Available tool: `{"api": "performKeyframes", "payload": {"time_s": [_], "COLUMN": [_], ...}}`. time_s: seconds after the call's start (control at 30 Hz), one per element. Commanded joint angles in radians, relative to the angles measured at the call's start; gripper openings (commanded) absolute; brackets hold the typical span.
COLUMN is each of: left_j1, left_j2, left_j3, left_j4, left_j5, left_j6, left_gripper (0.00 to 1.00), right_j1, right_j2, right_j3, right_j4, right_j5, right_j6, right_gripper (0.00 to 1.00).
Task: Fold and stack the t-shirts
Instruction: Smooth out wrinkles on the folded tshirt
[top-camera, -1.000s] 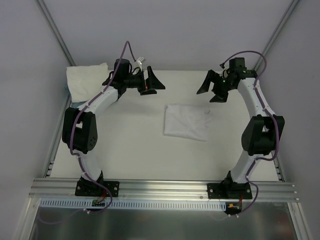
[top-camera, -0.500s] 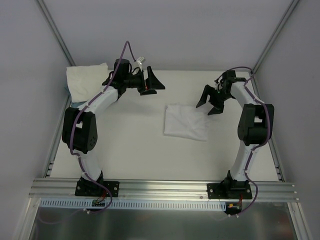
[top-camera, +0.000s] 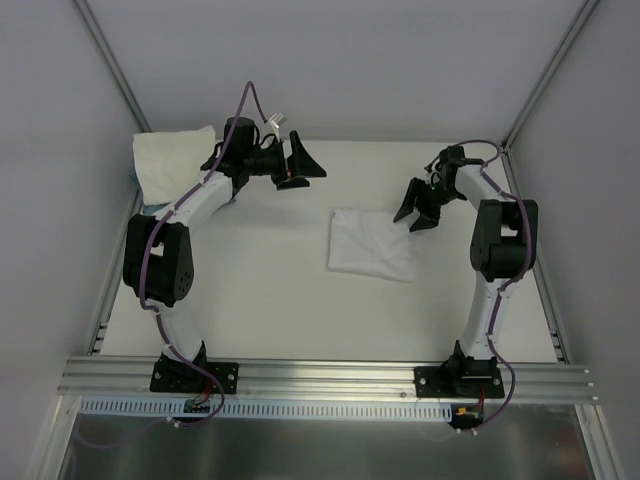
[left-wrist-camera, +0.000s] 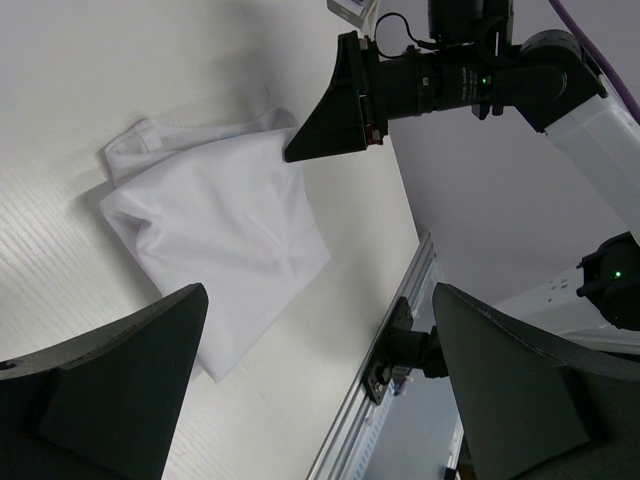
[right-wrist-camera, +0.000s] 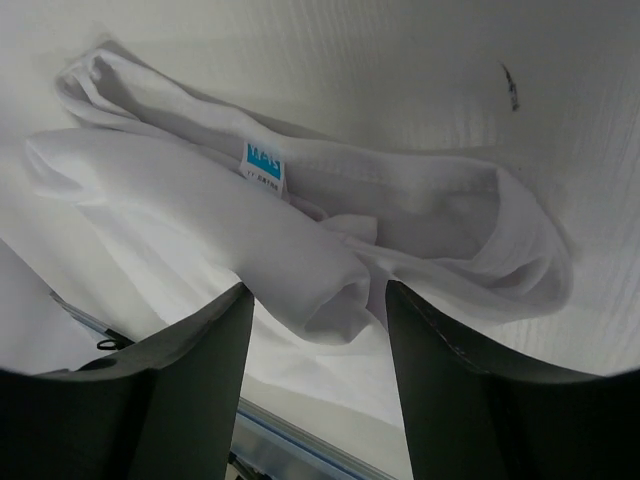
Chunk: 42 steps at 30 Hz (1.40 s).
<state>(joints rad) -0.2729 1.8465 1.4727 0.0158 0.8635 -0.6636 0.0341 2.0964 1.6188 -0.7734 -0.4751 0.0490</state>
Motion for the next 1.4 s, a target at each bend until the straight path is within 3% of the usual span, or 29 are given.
{"api": "performKeyframes", "payload": {"time_s": [0.0,0.1,0.2,0.23,0.33,1.17,1.27,1.37], "left_j1": [0.011,0.014,0.017,0.015,0.018,0.017,0.014,0.005], "left_j2": [-0.049,-0.05,-0.049,-0.047,-0.046,-0.007,0.064,0.198], "left_j3": [-0.006,-0.006,-0.006,-0.006,-0.005,-0.005,0.027,0.151], "left_j4": [0.006,0.004,0.006,0.006,0.01,0.041,-0.011,-0.164], "left_j5": [0.035,0.035,0.037,0.038,0.04,0.055,0.098,0.13], "left_j6": [0.021,0.022,0.019,0.019,0.016,-0.016,-0.004,0.054], "left_gripper": [0.99,0.99,0.99,0.99,0.99,0.99,0.99,0.99], "right_j1": [0.001,0.001,0.001,0.001,0.0,-0.028,-0.03,-0.03], "right_j2": [0.014,0.024,0.028,0.03,0.027,-0.216,-0.208,-0.194], "right_j3": [0.062,0.075,0.088,0.09,0.095,-0.083,-0.091,-0.082], "right_j4": [0.005,0.011,0.011,0.013,0.011,-0.003,0.006,0.01], "right_j5": [0.003,0.007,0.006,0.009,0.015,0.061,0.053,0.047], "right_j6": [-0.008,-0.003,0.0,-0.001,-0.003,-0.024,-0.023,-0.018], "right_gripper": [0.59,0.54,0.34,0.21,0.0,0.0,0.0,0.0]}}
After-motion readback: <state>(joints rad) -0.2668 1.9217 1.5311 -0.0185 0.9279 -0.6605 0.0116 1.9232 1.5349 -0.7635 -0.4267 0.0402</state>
